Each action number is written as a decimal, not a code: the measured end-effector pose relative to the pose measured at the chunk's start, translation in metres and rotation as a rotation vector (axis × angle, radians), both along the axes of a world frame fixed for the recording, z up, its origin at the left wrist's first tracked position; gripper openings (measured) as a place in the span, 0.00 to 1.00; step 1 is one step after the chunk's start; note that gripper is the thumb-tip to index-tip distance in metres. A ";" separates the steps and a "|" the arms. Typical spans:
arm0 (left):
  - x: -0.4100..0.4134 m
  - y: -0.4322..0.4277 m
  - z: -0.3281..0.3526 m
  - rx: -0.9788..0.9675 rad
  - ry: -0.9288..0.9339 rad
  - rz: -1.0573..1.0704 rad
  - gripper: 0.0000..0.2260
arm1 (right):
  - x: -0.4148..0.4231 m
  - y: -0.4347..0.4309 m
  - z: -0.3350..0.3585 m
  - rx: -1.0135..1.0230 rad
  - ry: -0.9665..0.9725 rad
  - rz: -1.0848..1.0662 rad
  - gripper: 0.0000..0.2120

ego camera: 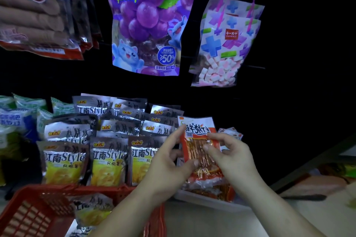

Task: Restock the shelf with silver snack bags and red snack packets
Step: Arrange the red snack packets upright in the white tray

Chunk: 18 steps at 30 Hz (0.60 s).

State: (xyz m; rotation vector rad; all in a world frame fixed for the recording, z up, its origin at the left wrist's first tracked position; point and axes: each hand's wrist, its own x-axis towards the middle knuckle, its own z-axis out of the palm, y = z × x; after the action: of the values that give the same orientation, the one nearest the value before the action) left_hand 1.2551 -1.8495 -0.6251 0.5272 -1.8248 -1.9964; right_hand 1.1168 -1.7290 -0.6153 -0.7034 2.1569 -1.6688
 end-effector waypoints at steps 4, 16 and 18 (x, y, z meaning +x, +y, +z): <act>-0.002 -0.003 -0.006 -0.114 -0.030 0.054 0.34 | -0.004 0.002 -0.001 0.121 0.230 -0.047 0.11; -0.025 0.021 -0.015 -0.281 0.048 0.056 0.15 | -0.009 0.008 0.012 -0.090 -0.096 0.019 0.18; -0.032 0.010 -0.021 -0.381 0.015 0.180 0.13 | -0.011 0.013 0.010 -0.053 -0.043 0.040 0.17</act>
State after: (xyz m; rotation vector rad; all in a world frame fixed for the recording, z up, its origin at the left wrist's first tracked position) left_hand 1.2228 -1.8390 -0.6456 0.5336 -2.0047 -1.4843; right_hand 1.1057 -1.7157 -0.6051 -0.7139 2.0628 -1.7109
